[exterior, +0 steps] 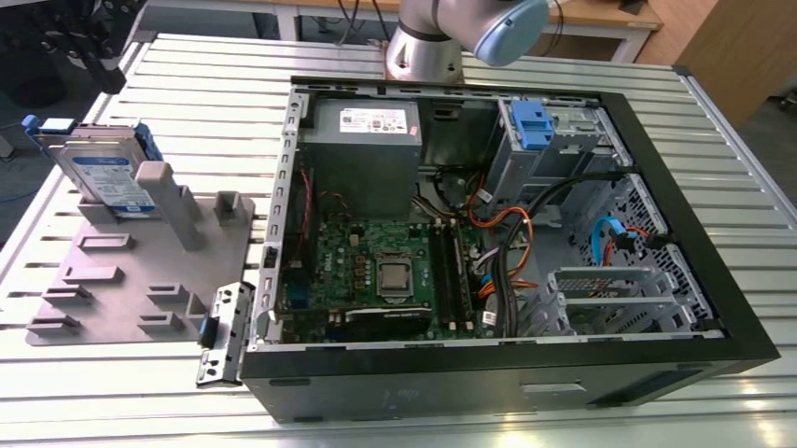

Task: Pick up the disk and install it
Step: 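Reach for the disk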

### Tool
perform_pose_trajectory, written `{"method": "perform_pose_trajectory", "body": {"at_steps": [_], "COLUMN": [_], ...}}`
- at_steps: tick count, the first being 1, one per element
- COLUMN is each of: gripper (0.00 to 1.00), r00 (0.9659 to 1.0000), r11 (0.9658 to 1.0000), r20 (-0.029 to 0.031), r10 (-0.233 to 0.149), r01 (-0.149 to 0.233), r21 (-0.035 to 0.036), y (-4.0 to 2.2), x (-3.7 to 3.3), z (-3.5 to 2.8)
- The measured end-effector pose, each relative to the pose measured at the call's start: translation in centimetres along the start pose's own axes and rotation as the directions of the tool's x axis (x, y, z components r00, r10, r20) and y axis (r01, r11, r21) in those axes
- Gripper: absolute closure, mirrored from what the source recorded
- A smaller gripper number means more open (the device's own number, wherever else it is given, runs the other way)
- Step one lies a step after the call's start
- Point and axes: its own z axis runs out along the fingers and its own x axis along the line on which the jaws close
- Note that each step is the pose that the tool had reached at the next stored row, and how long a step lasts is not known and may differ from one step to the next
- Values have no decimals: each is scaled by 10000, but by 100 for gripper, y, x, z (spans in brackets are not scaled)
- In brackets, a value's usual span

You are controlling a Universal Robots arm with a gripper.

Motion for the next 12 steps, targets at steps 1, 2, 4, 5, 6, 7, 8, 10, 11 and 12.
{"method": "perform_pose_trajectory", "body": {"at_steps": [1,2,4,5,6,7,8,10,11,12], "gripper": [89,89,89,89,89,89,89,89,89,89], "r00": [10000,10000,10000,10000,10000,10000,10000,10000,10000,10000], "r11": [10000,10000,10000,10000,10000,10000,10000,10000,10000,10000], "r20": [-1,-1,0,0,0,0,1,0,0,-1], "r10": [0,0,0,0,0,1,1,0,0,0], "r01": [0,0,0,0,0,-1,-1,0,0,0], "r21": [1,1,0,1,0,0,0,0,1,1], "y": [-1,-3,-5,-7,-8,-9,-11,-14,-15,-16], "x": [18,35,69,88,108,126,144,182,201,218], "z": [-1,-1,-1,-1,-1,-1,-1,-2,-2,-3]}}
